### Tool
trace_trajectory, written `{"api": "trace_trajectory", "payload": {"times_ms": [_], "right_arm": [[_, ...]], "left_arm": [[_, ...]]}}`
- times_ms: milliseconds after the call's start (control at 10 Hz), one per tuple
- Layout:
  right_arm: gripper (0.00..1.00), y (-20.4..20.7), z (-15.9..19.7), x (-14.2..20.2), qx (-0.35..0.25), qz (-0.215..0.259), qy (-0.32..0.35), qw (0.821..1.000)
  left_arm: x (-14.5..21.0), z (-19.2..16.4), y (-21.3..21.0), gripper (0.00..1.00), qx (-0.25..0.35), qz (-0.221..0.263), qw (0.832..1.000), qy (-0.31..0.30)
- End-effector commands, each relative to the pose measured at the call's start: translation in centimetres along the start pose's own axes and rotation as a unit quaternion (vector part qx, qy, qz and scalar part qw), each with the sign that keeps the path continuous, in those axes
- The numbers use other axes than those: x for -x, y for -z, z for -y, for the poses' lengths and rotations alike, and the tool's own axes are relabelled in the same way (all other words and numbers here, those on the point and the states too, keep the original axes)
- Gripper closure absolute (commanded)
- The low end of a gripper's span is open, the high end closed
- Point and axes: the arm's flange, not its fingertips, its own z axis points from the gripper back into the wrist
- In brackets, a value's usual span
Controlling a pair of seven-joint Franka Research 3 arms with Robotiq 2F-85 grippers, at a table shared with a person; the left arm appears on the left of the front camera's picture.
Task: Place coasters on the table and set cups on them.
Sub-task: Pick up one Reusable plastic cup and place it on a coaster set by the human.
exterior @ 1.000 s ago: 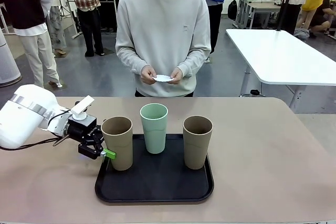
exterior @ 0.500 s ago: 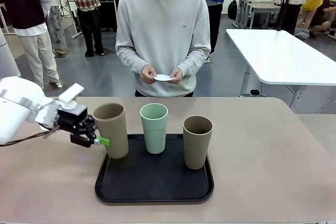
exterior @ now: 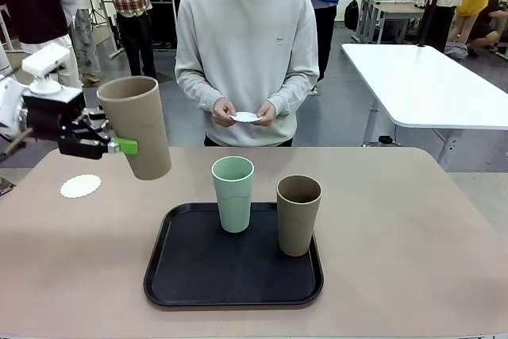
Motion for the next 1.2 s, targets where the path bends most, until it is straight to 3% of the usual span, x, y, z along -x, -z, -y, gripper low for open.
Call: {"api": "trace_trajectory", "payload": {"times_ms": [0,200,300,400,700,1100], "right_arm": [[0.0,0.1,0.0,-0.1,-0.009,0.0,-0.003,1.0],[0.0,0.1,0.0,-0.1,-0.009,0.0,-0.003,1.0],[0.0,0.1,0.0,-0.1,-0.009,0.0,-0.003,1.0],[0.0,0.1,0.0,-0.1,-0.009,0.0,-0.003,1.0],[0.0,0.1,0.0,-0.1,-0.009,0.0,-0.003,1.0],[0.0,0.1,0.0,-0.1,-0.009,0.0,-0.003,1.0]], "left_arm": [[0.0,0.2,0.6,0.29,-0.034,-0.001,0.999,-0.029],[0.0,0.0,0.0,0.29,0.0,0.0,1.0,0.0],[-0.7,0.2,-0.1,0.15,-0.009,-0.007,1.0,-0.009],[0.5,-1.1,-1.6,0.15,-0.018,-0.029,0.999,0.001],[4.3,-5.4,-11.5,0.15,-0.097,-0.057,0.994,-0.003],[8.1,-5.2,-22.7,0.15,-0.183,-0.017,0.983,-0.014]]}}
